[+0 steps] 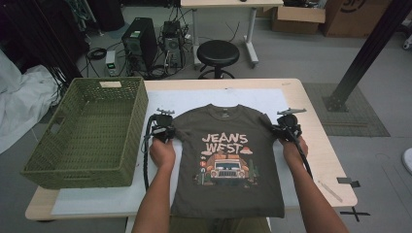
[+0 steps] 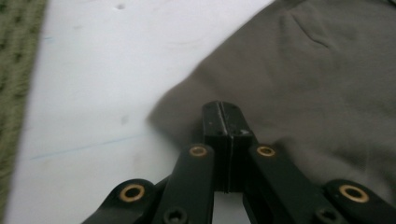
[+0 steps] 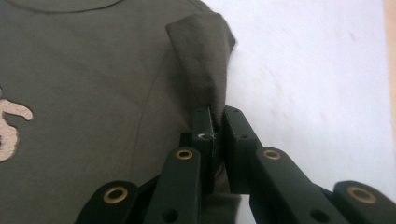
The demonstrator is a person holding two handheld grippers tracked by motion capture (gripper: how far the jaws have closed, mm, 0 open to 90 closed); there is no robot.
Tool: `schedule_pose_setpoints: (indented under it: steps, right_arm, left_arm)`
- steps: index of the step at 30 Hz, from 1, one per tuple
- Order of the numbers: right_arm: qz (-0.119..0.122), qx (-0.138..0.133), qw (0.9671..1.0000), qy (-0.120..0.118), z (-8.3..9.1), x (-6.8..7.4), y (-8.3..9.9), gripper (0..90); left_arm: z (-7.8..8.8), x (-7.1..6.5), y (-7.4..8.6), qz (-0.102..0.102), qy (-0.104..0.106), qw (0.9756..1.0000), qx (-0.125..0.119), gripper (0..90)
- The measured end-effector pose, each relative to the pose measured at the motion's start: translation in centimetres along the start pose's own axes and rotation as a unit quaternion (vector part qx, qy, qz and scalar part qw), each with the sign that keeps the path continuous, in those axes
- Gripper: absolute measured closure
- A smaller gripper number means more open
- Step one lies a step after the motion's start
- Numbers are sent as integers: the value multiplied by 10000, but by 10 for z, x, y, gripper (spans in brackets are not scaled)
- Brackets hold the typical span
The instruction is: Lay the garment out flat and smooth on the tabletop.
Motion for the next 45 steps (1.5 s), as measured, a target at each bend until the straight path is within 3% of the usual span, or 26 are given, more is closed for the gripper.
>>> schedule_pose_setpoints:
  steps: [2, 4, 5, 7, 9, 13, 14, 16, 17, 18, 19, 20, 21, 23, 26, 28, 29, 31, 33, 35, 37, 40, 41, 43, 44, 45]
  right_arm:
    - [-14, 45, 10000, -18, 6, 1, 3, 786]
    - [-365, -217, 9991, -20, 17, -4, 6, 598]
    - [-569, -493, 9972, -2, 22, -10, 5, 615]
    - [-936, -811, 9922, 171, 30, -25, 5, 620]
    - [-1050, -769, 9913, 192, 28, -33, 5, 640]
    - [-919, -358, 9947, -299, 11, -24, 8, 624]
    - [-677, -224, 9971, -275, 5, -18, 10, 609]
    - [-299, -265, 9991, -114, 1, -10, 9, 628]
    - [-93, -266, 9996, -66, 0, -6, 8, 733]
    - [-21, -278, 9994, -184, 0, -2, 8, 828]
    - [143, -280, 9994, -156, 0, 3, 8, 869]
    - [374, -257, 9990, -36, 0, 6, 8, 882]
    - [448, -240, 9987, 29, 1, 7, 8, 889]
    - [348, -226, 9990, 181, 5, 3, 8, 892]
    - [-24, -422, 9965, 721, 22, -17, 15, 889]
    - [-177, -254, 9968, 743, 27, -23, 22, 878]
    - [-103, -139, 9969, 770, 27, -23, 25, 863]
    - [-58, -161, 9958, 904, 32, -22, 26, 766]
    - [-242, -362, 9950, 904, 40, -23, 23, 741]
    - [-394, -608, 9942, 795, 48, -22, 18, 697]
    - [-467, -780, 9953, 327, 50, -13, 13, 645]
    - [-228, -762, 9965, -251, 45, 6, 14, 607]
    - [-88, -707, 9969, -319, 42, 11, 17, 631]
    - [197, -385, 9987, -267, 37, 15, 25, 769]
    - [296, -286, 9990, -178, 36, 14, 31, 819]
    - [193, -327, 9992, -149, 38, 12, 34, 829]
  left_arm:
    - [6, 6, 5, -26, 24, 10000, 71, 900]
    - [10, 6, 7, -70, 157, 9998, -44, 900]
    - [12, 4, 7, -38, 293, 9995, -128, 885]
    - [12, -3, 6, 66, 545, 9983, -187, 755]
    - [11, -9, 2, 284, 746, 9962, -335, 678]
    - [3, -19, -3, 634, 812, 9938, -421, 555]
    - [0, -21, -2, 655, 797, 9939, -383, 535]
    - [-3, -26, -2, 599, 705, 9949, -392, 524]
    - [-4, -28, -2, 591, 667, 9952, -403, 527]
    - [-4, -29, -2, 568, 711, 9951, -396, 547]
    - [-4, -30, -2, 532, 719, 9954, -357, 642]
    - [-4, -30, -2, 496, 673, 9959, -357, 680]
    - [-4, -29, -1, 439, 651, 9963, -341, 745]
    - [-2, -25, 0, 472, 688, 9960, -314, 847]
    - [4, -17, 2, 579, 648, 9958, -302, 862]
    - [8, -12, 4, 717, 630, 9949, -321, 863]
    - [10, -10, 6, 773, 613, 9946, -310, 862]
    - [16, -3, 8, 910, 409, 9944, -350, 806]
    - [22, 4, 10, 1090, 403, 9927, -334, 724]
    - [28, 8, 11, 1173, 465, 9910, -457, 664]
    - [31, 8, 11, 1316, 650, 9874, -592, 630]
    - [31, 4, 9, 1419, 910, 9831, -718, 587]
    - [29, 1, 8, 1418, 979, 9820, -777, 565]
    - [26, -2, 6, 1399, 906, 9826, -823, 536]
    - [24, -2, 6, 1494, 929, 9810, -824, 535]
    - [23, -3, 6, 1613, 999, 9786, -796, 532]
Point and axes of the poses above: each handheld gripper's, and its own axes: z roughly backward along the jaws, y roughly out of its underside, x roughly to its left, the point moved 5 cm from there along -z, roughly forward along the jaws, and after that the axes turned 8 degrees about -x, right-handed, at the moved point
